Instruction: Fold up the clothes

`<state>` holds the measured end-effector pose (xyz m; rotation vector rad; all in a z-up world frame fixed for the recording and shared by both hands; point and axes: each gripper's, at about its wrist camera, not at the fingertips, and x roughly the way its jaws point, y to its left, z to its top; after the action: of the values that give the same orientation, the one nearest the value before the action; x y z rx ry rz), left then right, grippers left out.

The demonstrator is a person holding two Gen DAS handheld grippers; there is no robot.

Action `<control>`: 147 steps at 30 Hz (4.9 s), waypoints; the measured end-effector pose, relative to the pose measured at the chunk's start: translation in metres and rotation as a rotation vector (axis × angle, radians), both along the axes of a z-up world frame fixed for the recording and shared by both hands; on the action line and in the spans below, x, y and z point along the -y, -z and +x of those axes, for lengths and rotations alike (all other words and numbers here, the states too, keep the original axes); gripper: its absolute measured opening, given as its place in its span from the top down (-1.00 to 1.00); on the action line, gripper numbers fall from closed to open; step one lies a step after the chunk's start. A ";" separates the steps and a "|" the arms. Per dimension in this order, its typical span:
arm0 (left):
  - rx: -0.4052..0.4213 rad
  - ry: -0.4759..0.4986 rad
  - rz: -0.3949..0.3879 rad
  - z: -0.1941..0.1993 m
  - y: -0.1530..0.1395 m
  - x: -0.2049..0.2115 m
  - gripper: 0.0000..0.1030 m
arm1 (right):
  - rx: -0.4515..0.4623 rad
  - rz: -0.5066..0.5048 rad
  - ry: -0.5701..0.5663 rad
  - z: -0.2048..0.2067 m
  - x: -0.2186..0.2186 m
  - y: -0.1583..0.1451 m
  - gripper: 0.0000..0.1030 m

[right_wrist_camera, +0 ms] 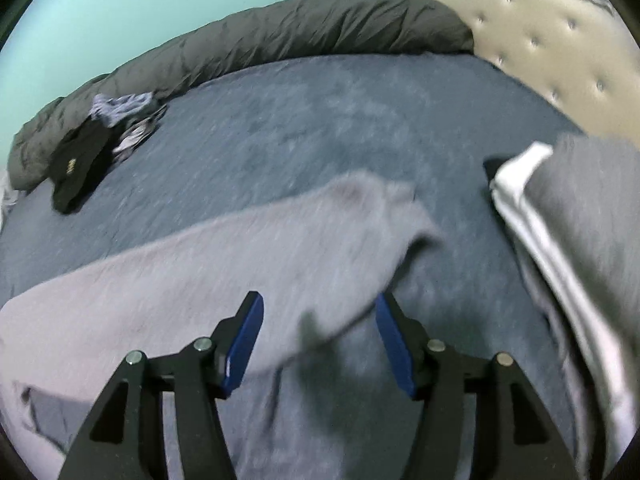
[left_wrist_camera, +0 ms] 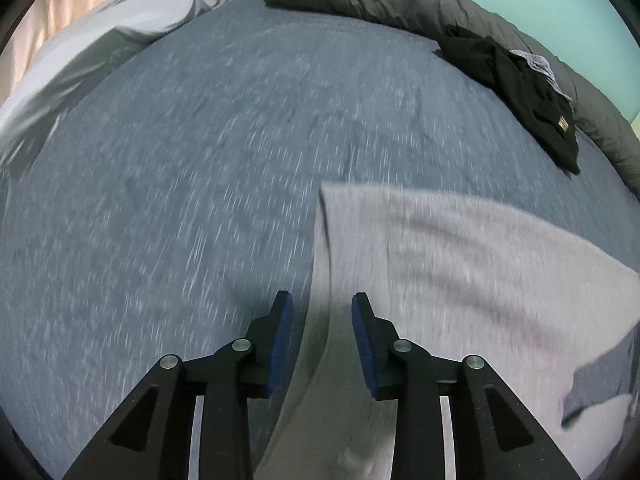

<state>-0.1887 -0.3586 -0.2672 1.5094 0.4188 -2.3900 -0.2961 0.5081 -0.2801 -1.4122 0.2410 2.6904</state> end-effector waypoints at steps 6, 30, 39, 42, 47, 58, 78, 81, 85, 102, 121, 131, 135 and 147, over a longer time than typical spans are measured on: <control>0.027 0.000 0.036 0.053 0.003 -0.006 0.24 | 0.062 -0.073 -0.023 0.059 -0.002 0.009 -0.22; -0.004 -0.048 0.076 0.141 0.005 -0.034 0.09 | 0.061 -0.260 0.053 0.159 -0.058 -0.001 -0.26; -0.009 -0.028 0.021 0.114 0.014 -0.041 0.09 | -0.018 -0.383 0.133 0.057 -0.075 0.005 -0.26; -0.006 -0.016 -0.007 0.107 0.016 -0.043 0.08 | -0.036 -0.407 0.171 0.024 -0.083 0.011 -0.26; 0.003 0.007 -0.034 0.098 0.018 -0.047 0.08 | -0.037 -0.401 0.223 -0.024 -0.094 0.026 -0.26; -0.005 0.063 -0.074 0.081 0.018 -0.064 0.08 | -0.155 -0.094 0.159 -0.051 -0.075 0.012 0.75; -0.046 0.059 -0.022 0.089 0.002 -0.060 0.08 | -0.009 0.110 0.174 -0.008 -0.085 0.014 -0.18; -0.054 0.059 -0.016 0.094 -0.002 -0.060 0.08 | -0.032 0.080 0.162 0.008 -0.086 0.002 -0.18; -0.062 0.055 0.009 0.101 -0.008 -0.060 0.08 | -0.037 0.044 0.126 0.029 -0.079 -0.011 -0.14; 0.007 -0.009 0.109 0.168 -0.002 -0.060 0.03 | 0.104 -0.150 0.002 0.163 -0.052 -0.009 -0.10; -0.023 -0.076 0.245 0.228 0.010 -0.055 -0.14 | 0.203 -0.221 0.073 0.281 -0.060 0.013 -0.22; -0.033 -0.116 0.301 0.227 0.021 -0.051 -0.17 | 0.214 -0.250 0.100 0.280 -0.054 0.033 -0.24; -0.049 -0.151 0.326 0.222 0.026 -0.045 -0.17 | 0.211 -0.250 0.105 0.279 -0.055 0.034 -0.24; -0.078 -0.160 0.324 0.210 0.036 -0.041 0.24 | 0.207 -0.310 0.121 0.270 -0.053 0.037 -0.24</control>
<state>0.0217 -0.3171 -0.3034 1.4444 0.9471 -2.3428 -0.0261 0.5610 -0.3172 -1.6805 0.7254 2.4641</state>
